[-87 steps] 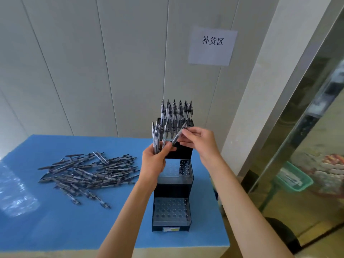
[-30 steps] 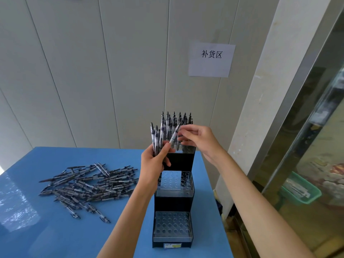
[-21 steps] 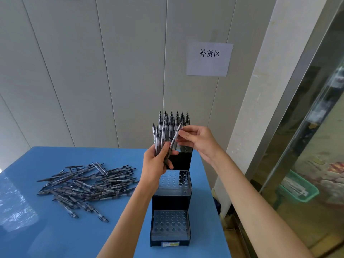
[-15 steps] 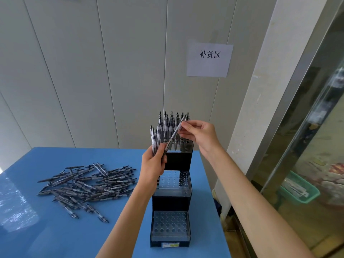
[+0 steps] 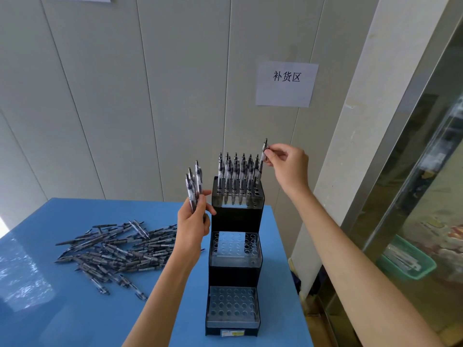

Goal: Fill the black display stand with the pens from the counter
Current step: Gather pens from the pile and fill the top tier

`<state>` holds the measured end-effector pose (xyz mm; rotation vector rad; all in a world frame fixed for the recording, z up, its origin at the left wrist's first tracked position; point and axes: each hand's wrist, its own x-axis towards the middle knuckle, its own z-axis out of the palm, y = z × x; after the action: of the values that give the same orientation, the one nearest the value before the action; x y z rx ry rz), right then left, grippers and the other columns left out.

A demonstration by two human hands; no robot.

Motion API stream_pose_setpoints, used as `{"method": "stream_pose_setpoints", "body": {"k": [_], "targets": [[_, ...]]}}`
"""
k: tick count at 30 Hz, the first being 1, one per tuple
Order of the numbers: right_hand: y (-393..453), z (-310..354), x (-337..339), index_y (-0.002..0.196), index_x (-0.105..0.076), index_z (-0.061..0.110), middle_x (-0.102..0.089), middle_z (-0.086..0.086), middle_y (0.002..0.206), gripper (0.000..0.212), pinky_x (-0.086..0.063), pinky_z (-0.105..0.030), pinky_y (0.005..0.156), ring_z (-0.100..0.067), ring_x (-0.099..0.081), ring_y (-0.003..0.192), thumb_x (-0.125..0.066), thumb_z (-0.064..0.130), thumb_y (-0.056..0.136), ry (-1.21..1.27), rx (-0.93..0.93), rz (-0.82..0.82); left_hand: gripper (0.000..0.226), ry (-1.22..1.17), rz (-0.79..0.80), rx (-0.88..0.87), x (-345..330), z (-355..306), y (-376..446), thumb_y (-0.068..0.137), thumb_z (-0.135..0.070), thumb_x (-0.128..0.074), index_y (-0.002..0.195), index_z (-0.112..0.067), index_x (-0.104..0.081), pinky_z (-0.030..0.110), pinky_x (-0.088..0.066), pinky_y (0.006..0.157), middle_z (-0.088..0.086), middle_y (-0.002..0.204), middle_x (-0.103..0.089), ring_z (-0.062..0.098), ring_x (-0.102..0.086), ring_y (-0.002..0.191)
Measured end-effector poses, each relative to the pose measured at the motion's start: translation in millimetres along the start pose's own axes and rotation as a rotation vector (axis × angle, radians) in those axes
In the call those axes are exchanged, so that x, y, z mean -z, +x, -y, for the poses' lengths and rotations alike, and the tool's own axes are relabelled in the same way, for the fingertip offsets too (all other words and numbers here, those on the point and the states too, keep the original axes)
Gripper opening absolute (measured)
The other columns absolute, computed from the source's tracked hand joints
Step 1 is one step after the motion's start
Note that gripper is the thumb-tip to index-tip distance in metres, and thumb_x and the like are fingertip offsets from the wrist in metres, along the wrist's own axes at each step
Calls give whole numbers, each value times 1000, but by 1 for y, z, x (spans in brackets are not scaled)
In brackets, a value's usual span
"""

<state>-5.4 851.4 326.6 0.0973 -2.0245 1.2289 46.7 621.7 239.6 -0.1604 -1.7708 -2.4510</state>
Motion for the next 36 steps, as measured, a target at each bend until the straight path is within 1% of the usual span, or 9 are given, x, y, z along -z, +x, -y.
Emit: {"method": "stream_pose_setpoints", "body": {"k": [10,13,16,18,21,26,28,32,36], "targets": [[-15,-15,-6,95,-77,9,-75,0,77,7,-62,-41,76,-13,-73,70,-72,10,91,-127,-10,42,21,72,1,-16,0,-2,-1,107,-23,-52,115,-4,-55,21,-30,42,10,87,-71,14,-29,47],[-21,-21,-9,95,-78,10,-75,1,78,8,-61,-42,79,-14,-72,72,-73,13,90,-173,-25,70,22,71,-3,-16,0,-2,-3,106,-24,-53,115,-5,-59,20,-30,42,9,87,-70,13,-30,46],[-30,-26,-12,97,-78,9,-75,0,78,9,-61,-42,81,-14,-72,72,-73,13,90,-193,-52,93,24,76,-16,0,-1,1,-3,107,-25,-50,113,-4,-62,19,-28,43,2,72,-61,10,-30,45],[-33,-28,-12,96,-78,10,-74,1,76,8,-61,-40,80,-12,-71,70,-73,14,90,-198,-52,86,29,76,-23,26,0,3,-3,108,-27,-49,111,-1,-63,21,-25,43,-3,58,-44,12,-26,47],[-35,-29,-10,89,-77,13,-72,6,74,6,-59,-32,77,-5,-67,69,-76,18,88,-228,-54,28,30,74,-24,47,2,3,-3,108,-28,-49,108,-3,-65,21,-23,44,-1,56,-32,14,-23,49],[-39,-14,-14,82,-73,15,-69,10,70,9,-57,-25,70,-5,-64,66,-76,20,88,-176,-39,-64,23,68,-31,58,3,1,-1,102,-27,-61,99,-5,-66,21,-27,45,-1,59,-34,12,-27,50],[-39,-2,-19,85,-74,13,-71,4,70,10,-59,-28,72,-10,-69,67,-73,21,90,-65,-72,24,19,55,-35,64,2,-1,1,99,-27,-65,98,-8,-67,21,-29,46,-3,58,-36,11,-29,49],[-40,23,-36,96,-75,8,-76,-4,83,17,-62,-35,77,-21,-74,78,-70,25,93,194,-225,351,14,36,-62,69,-3,-2,5,95,-22,-72,105,-13,-72,19,-32,44,-17,53,-49,7,-33,46],[-45,30,-51,101,-73,5,-77,-11,88,14,-62,-37,79,-28,-75,82,-72,15,92,347,-327,430,14,53,-50,60,1,-1,5,93,-20,-74,105,-13,-72,18,-31,42,-16,52,-51,8,-31,45]]}}
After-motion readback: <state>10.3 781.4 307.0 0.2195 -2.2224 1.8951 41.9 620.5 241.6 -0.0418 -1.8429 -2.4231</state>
